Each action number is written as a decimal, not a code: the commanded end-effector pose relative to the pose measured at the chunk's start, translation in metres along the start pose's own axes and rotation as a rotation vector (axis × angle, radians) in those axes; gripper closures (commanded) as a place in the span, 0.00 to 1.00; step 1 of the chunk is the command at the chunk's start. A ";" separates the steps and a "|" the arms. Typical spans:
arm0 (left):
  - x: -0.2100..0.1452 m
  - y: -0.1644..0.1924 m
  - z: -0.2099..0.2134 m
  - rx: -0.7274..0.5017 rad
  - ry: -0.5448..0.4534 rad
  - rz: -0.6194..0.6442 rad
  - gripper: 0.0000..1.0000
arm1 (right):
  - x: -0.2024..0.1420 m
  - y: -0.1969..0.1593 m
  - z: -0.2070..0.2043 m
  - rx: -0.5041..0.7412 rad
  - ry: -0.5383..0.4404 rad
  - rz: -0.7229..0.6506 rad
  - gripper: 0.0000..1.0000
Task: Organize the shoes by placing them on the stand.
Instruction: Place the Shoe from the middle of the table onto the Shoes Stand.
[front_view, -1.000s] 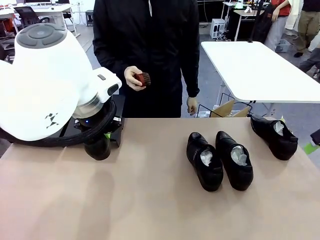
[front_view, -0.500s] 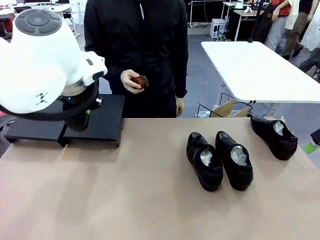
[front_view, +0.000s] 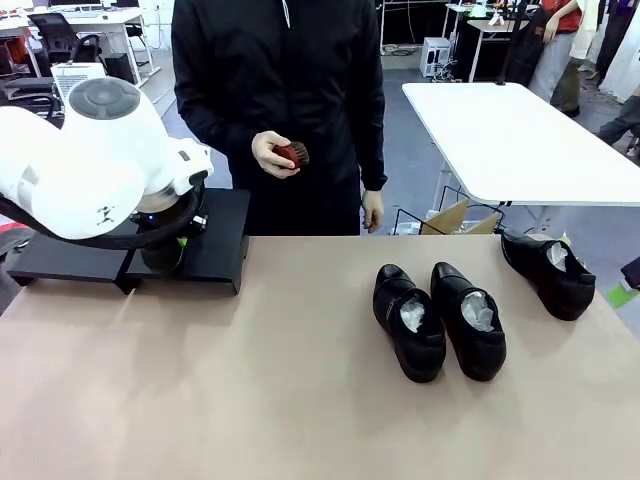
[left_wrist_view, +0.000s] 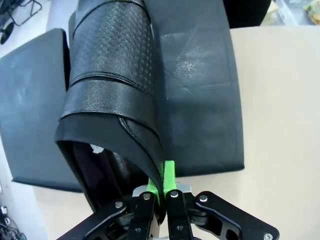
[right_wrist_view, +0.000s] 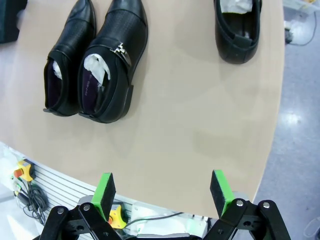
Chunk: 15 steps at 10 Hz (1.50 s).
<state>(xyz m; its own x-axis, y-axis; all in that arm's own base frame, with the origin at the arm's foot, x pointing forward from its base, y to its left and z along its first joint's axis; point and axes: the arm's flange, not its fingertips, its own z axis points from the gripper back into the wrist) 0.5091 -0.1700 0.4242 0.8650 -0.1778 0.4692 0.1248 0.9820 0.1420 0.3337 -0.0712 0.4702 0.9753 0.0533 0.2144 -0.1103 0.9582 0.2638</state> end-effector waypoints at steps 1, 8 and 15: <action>0.009 -0.006 0.004 0.059 -0.054 0.008 1.00 | -0.001 -0.001 0.001 -0.001 -0.003 0.015 0.00; 0.022 0.004 -0.014 0.112 -0.079 -0.050 1.00 | -0.001 -0.001 0.001 -0.001 -0.003 0.015 0.00; 0.018 0.004 -0.027 0.119 -0.023 -0.026 1.00 | -0.001 -0.001 0.001 -0.001 -0.003 0.015 0.00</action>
<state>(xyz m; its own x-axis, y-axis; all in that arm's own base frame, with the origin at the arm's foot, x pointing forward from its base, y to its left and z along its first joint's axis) 0.5356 -0.1680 0.4076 0.8405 -0.2327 0.4893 0.1226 0.9613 0.2465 0.3337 -0.0711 0.4702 0.9753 0.0535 0.2144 -0.1105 0.9583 0.2635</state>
